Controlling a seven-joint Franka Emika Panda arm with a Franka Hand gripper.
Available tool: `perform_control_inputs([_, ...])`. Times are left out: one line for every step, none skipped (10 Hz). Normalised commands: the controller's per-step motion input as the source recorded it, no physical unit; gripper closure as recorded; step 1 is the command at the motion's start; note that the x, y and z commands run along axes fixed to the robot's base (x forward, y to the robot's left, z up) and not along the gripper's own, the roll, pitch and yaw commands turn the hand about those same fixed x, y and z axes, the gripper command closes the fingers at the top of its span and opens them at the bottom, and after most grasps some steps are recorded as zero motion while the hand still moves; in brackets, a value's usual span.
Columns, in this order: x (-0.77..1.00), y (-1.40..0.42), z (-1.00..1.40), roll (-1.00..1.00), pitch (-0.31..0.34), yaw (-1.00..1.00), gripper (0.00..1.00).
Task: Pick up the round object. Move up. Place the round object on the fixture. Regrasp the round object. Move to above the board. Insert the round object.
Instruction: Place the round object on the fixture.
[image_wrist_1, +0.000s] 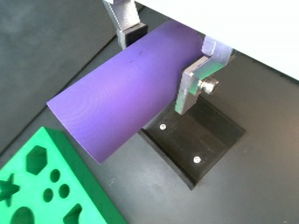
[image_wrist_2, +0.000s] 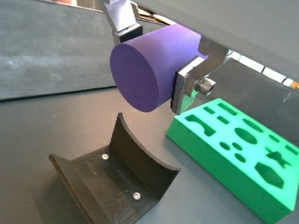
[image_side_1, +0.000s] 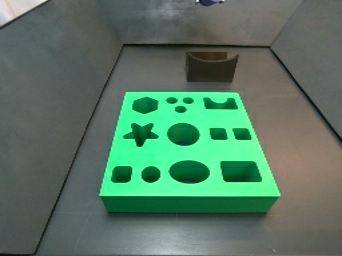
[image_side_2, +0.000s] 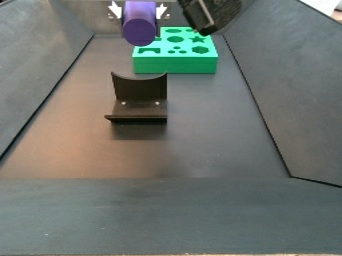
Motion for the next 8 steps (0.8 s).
perform_control_inputs([0.19,0.03,0.0,-0.2,0.328,-0.16,1.0])
perform_control_inputs([0.12,0.04,0.0,-0.14,0.242,-0.17,1.0])
perform_control_inputs([0.1,0.06,-1.0,-1.0,0.099,-0.17,1.0])
perform_control_inputs([0.1,0.07,-1.0,-1.0,0.062,-0.17,1.0])
perform_control_inputs([0.12,0.08,-1.0,-1.0,0.062,-0.19,1.0])
perform_control_inputs([0.13,0.08,-1.0,-1.0,0.074,-0.19,1.0])
perform_control_inputs([0.14,0.08,-1.0,-1.0,0.076,-0.2,1.0])
perform_control_inputs([0.15,0.09,-1.0,-0.75,0.048,-0.17,1.0])
